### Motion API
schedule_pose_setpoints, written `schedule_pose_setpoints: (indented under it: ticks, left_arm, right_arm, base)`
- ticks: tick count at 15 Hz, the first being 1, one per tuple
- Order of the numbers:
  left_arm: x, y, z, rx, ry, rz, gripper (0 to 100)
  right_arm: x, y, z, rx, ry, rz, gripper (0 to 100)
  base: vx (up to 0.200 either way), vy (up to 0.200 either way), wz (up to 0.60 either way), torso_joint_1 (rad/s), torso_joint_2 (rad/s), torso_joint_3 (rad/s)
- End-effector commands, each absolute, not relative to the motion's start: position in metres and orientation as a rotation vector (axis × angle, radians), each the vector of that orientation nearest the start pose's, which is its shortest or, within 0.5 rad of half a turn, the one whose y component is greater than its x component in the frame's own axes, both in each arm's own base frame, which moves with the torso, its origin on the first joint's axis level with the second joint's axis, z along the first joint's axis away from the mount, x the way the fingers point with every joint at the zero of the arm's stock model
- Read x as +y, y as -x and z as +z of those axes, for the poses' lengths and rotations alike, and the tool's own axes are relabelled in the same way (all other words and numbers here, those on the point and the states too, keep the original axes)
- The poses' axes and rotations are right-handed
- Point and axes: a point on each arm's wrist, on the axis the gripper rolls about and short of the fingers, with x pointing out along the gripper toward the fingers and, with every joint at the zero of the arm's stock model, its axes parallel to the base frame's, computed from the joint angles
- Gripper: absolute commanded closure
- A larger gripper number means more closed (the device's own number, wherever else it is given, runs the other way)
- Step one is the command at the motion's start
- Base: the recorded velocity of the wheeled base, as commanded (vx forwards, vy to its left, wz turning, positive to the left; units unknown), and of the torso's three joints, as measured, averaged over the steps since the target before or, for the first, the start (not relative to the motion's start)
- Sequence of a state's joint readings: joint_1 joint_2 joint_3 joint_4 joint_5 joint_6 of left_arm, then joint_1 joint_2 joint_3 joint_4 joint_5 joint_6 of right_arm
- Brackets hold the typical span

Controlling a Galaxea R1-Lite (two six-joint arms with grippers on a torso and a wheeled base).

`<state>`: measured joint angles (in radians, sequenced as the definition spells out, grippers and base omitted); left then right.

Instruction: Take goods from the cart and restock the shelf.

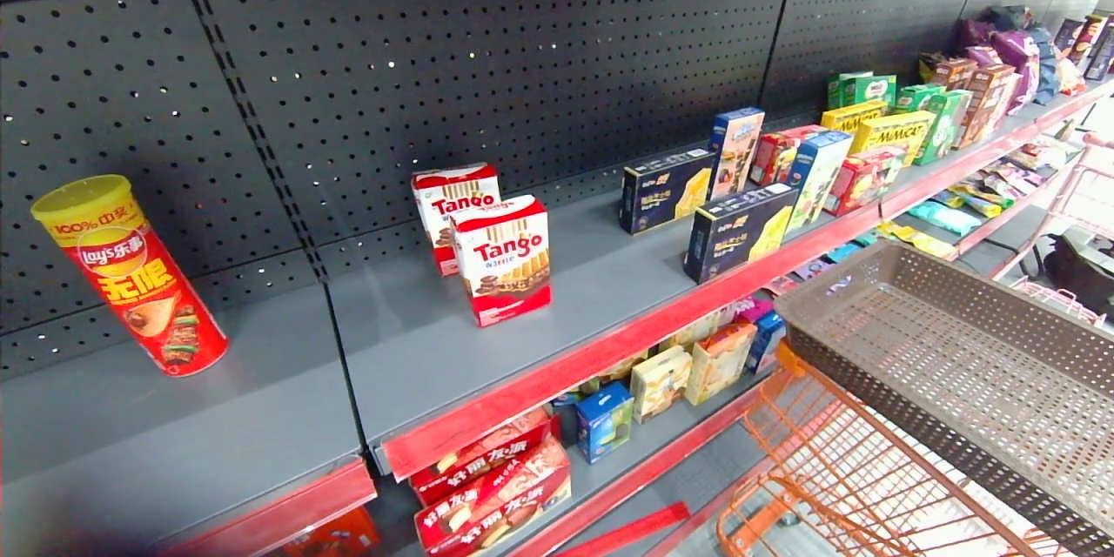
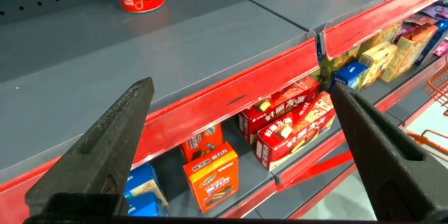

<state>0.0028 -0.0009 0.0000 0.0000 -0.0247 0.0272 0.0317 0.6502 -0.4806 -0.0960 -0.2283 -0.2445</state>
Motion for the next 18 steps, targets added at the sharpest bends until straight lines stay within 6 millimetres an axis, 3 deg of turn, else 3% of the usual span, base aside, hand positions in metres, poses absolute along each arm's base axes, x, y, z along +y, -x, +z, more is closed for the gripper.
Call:
schedule_pose_setpoints:
  ticks: [1,3,12,18]
  left_arm:
    - [-0.001,0.023,0.075,0.0,-0.028,-0.021,0]
    - [-0.001,0.023,0.075,0.0,-0.028,-0.021,0]
    - [-0.001,0.023,0.075,0.0,-0.032,-0.023,0]
    - [-0.001,0.023,0.075,0.0,-0.032,-0.023,0]
  right_arm:
    - [-0.003,-0.043,0.21,0.085,0.258,-0.175,100]
    - [-0.003,-0.044,0.204,0.092,0.287,-0.161,100]
    - [-0.003,-0.034,0.191,0.002,0.348,-0.167,100]
    - [-0.003,-0.027,0.182,-0.007,0.354,-0.172,100]
  base:
    - [0.0,0.0,0.0,0.0,0.0,0.0]
    - [0.0,0.0,0.0,0.0,0.0,0.0]
    - [0.0,0.0,0.6,0.002,0.0,0.004]
    - [0.0,0.0,0.0,0.0,0.0,0.0]
